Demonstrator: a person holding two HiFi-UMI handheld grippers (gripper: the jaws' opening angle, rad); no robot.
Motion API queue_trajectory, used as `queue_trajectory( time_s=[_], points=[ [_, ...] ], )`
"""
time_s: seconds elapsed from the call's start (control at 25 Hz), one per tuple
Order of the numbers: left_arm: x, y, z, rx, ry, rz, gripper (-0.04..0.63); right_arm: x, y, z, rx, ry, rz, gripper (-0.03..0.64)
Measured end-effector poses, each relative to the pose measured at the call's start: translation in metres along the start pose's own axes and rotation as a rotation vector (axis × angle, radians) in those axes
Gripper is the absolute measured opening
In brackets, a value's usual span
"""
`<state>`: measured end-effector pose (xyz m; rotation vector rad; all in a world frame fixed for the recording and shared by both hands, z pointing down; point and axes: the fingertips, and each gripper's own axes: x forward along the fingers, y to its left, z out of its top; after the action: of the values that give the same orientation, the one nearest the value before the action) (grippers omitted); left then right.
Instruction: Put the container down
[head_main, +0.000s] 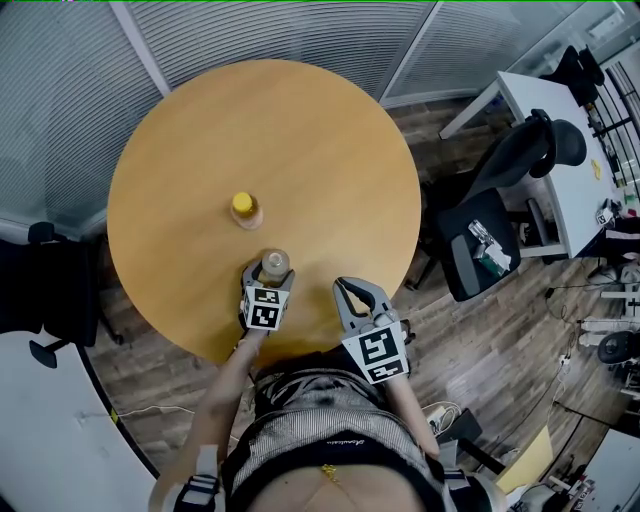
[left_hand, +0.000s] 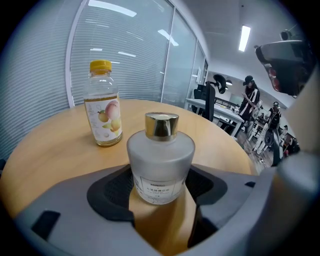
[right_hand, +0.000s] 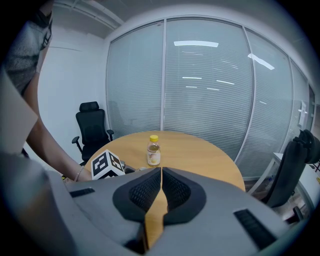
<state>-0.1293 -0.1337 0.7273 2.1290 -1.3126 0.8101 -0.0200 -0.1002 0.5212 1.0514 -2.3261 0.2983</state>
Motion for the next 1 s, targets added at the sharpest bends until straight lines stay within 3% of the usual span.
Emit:
queue_trajectory(
  time_s=[0.68,1.0],
  points=[
    [-0.003,0.000,-0.011,0.013,0.020,0.010,0.339,-0.002,0.006,-0.005,0.006,-0.004,-0.002,0.021],
    [-0.002,-0.003,-0.014,0.082,0.049,0.032,0.339,-0.008,0.000,-0.007,0.007,-0.008,-0.005,0.021]
  ],
)
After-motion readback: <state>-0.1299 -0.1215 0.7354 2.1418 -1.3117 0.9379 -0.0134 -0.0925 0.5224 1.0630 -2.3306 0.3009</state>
